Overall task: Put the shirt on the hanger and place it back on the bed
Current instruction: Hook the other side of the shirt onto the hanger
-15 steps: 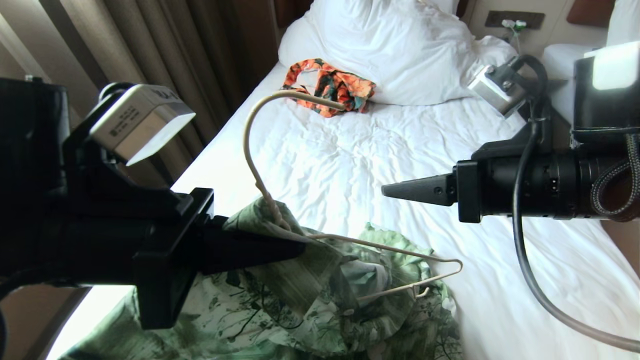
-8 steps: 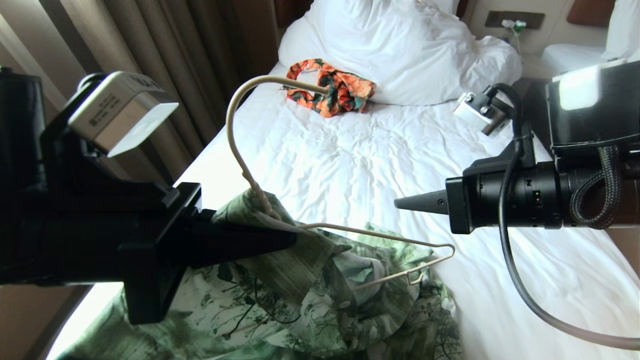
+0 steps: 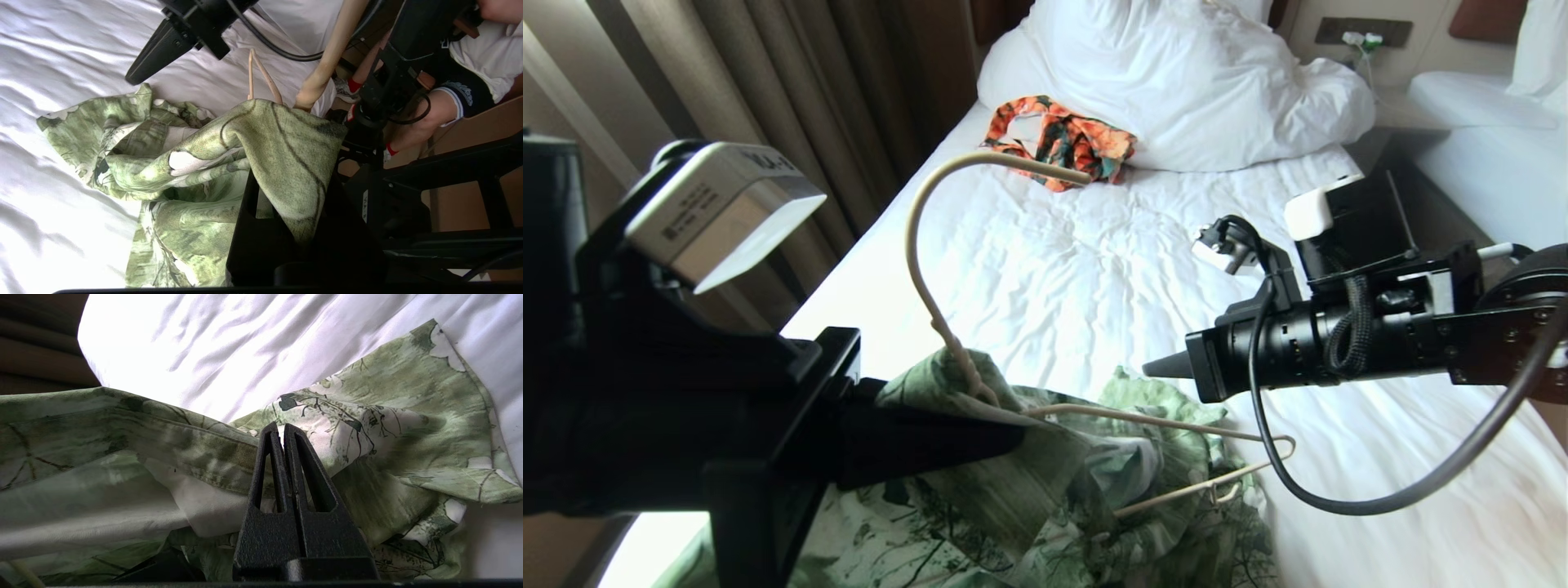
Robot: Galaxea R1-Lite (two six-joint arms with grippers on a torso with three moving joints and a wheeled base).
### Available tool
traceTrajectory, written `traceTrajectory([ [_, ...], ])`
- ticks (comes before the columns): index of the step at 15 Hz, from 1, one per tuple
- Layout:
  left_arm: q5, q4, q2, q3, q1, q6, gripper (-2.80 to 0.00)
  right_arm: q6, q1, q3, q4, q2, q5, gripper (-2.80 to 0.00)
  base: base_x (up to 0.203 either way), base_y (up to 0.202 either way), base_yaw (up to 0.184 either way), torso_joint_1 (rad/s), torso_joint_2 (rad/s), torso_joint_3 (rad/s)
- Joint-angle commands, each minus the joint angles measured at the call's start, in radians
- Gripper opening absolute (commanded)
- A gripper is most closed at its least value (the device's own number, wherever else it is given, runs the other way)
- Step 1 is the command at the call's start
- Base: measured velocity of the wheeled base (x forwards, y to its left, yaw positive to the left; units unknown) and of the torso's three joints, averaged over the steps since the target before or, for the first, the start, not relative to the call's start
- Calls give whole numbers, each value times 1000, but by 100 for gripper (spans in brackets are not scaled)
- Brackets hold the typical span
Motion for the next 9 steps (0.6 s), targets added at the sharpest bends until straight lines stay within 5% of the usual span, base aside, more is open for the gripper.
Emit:
traceTrajectory([
  [1, -3, 3, -10, 9, -14, -7, -280, -8, 2, -47, 43, 63, 10, -280, 0, 0, 0, 0, 0, 0],
  [3, -3, -4, -9, 24, -14, -10, -280, -13, -39, -90, 111, 61, 138, -280, 0, 0, 0, 0, 0, 0],
  [5, -3, -8, -18, 22, -14, -17, -280, -14, -149, -113, 150, 59, 348, -280, 0, 0, 0, 0, 0, 0],
  [7, 3, -8, -29, 2, -13, -18, -280, -18, -225, -86, 165, 62, 421, -280, 0, 0, 0, 0, 0, 0],
  [9, 54, -8, -46, -27, -12, -41, -280, -47, -293, -47, 162, 64, 598, -280, 0, 0, 0, 0, 0, 0],
])
